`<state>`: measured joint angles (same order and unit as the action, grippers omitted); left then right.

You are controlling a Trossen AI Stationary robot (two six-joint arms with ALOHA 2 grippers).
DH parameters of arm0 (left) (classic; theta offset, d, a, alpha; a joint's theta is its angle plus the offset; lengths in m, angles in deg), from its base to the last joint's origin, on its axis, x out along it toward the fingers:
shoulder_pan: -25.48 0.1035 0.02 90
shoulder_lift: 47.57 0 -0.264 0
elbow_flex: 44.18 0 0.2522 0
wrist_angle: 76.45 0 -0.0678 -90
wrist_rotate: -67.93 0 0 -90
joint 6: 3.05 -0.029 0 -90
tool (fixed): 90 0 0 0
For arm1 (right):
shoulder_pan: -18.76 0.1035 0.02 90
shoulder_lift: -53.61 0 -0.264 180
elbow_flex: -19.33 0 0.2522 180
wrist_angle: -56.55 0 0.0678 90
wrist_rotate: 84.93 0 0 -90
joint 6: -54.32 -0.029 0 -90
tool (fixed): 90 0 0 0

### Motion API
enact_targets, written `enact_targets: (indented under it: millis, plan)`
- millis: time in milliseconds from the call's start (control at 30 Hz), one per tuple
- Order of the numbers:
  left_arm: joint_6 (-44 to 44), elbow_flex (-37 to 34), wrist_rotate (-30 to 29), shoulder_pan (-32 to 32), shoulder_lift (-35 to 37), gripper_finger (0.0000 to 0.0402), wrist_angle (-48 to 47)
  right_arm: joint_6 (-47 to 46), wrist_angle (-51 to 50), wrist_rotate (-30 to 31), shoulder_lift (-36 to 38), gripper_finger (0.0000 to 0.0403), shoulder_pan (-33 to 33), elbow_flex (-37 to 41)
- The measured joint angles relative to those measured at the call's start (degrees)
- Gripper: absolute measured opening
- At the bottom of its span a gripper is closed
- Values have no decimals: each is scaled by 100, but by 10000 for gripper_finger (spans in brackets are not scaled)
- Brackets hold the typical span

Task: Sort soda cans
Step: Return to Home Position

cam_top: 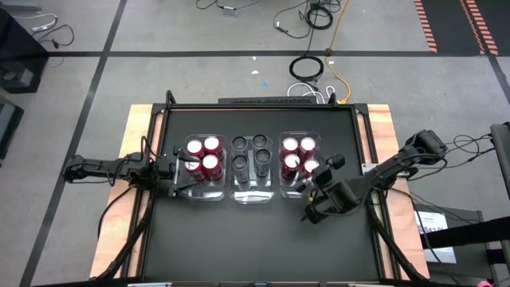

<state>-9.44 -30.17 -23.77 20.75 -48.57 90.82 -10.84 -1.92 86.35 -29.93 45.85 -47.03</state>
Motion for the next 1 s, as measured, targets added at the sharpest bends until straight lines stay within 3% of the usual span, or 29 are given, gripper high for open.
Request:
enact_targets:
  millis: [133, 267, 333, 467, 567, 700, 900, 1000]
  plan:
    - [-2, 0, -1, 0, 0, 371, 0, 506, 853, 1, 0, 338, -547, 0]
    - [0, 0, -1, 0, 0, 371, 0, 1738, 2747, -480, 0, 338, -1152, 0]
    - [-1, 0, -1, 0, -1, 371, 0, 3035, 3995, -1382, 0, 338, -1457, 0]
    - [0, 0, -1, 0, 0, 371, 2, 5897, 6456, -4237, -20, 338, -1980, 0]
    - [-1, 0, -1, 0, -1, 371, 0, 6857, 7594, -5954, -18, 338, -2310, -6]
    - [-1, 0, -1, 0, -1, 371, 0, 6441, 7578, -7245, -2, 338, -2865, -7]
    - [-2, 0, -1, 2, -1, 371, 2, 5979, 6483, -10019, 67, 338, -3589, -2]
    - [-1, 0, -1, 0, -1, 371, 1, 6164, 5895, -10218, 354, 338, -3808, 4]
